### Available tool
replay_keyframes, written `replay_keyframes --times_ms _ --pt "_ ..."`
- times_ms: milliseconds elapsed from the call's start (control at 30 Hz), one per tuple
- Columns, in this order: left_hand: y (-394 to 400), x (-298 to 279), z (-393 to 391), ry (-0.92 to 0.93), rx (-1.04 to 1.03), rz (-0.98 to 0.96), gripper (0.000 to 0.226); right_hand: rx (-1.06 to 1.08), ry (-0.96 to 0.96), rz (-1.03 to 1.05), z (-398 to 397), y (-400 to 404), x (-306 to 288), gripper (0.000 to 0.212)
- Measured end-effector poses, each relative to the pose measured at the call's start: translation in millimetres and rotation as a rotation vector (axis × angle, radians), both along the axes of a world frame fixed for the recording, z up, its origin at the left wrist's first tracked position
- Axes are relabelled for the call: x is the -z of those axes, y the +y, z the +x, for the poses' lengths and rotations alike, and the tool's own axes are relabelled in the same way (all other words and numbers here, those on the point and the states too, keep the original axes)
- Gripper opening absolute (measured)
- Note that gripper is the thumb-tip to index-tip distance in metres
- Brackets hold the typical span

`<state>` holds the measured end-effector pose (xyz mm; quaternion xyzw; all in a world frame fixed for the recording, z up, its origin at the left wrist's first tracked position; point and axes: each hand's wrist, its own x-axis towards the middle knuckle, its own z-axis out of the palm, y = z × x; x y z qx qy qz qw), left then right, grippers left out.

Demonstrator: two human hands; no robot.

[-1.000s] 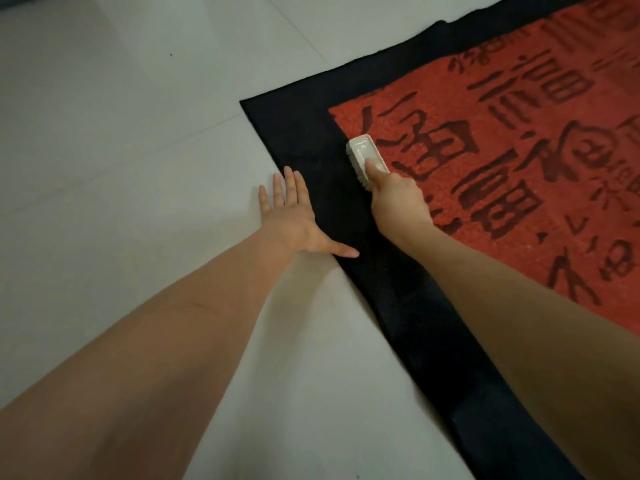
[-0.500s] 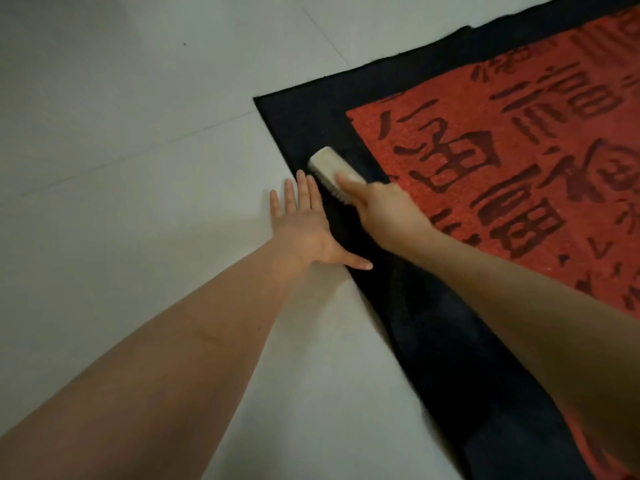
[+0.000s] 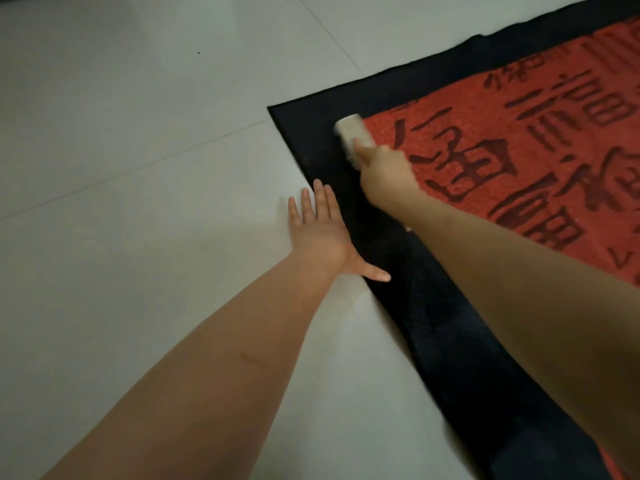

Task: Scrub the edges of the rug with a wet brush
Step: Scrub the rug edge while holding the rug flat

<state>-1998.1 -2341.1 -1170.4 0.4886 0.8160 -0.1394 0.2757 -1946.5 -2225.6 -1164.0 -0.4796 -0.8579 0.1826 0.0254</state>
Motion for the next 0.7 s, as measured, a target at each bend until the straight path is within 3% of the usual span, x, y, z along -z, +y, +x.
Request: replay_keyframes --times_ms 100,267,300,433,500,600,633,700 --pt "-1 2 1 0.000 -0.006 0.001 0.167 -0.265 0.013 -0.038 -1 -6 5 0.047" --pt "0 3 1 -0.001 0.006 -0.015 0.166 0.169 -0.044 0.048 17 52 3 0.050" --pt "1 3 1 -0.006 0.007 -0.013 0.166 0.128 -0.029 0.049 12 40 8 0.050" --pt "0 5 0 -0.003 0.000 0.001 0.167 -0.390 0.009 -0.028 -6 -5 9 0.044" --pt "1 4 0 -0.008 0.002 -0.014 0.167 -0.274 -0.048 0.030 -3 26 2 0.045" --pt "2 2 1 -0.013 0.010 -0.036 0.167 0.183 -0.082 0.051 9 62 1 0.049" --pt "3 1 1 -0.012 0.009 -0.043 0.167 0.166 -0.069 0.065 5 52 5 0.051" --pt "3 0 1 -0.002 0.001 -0.055 0.167 -0.102 -0.005 0.041 -13 18 10 0.051"
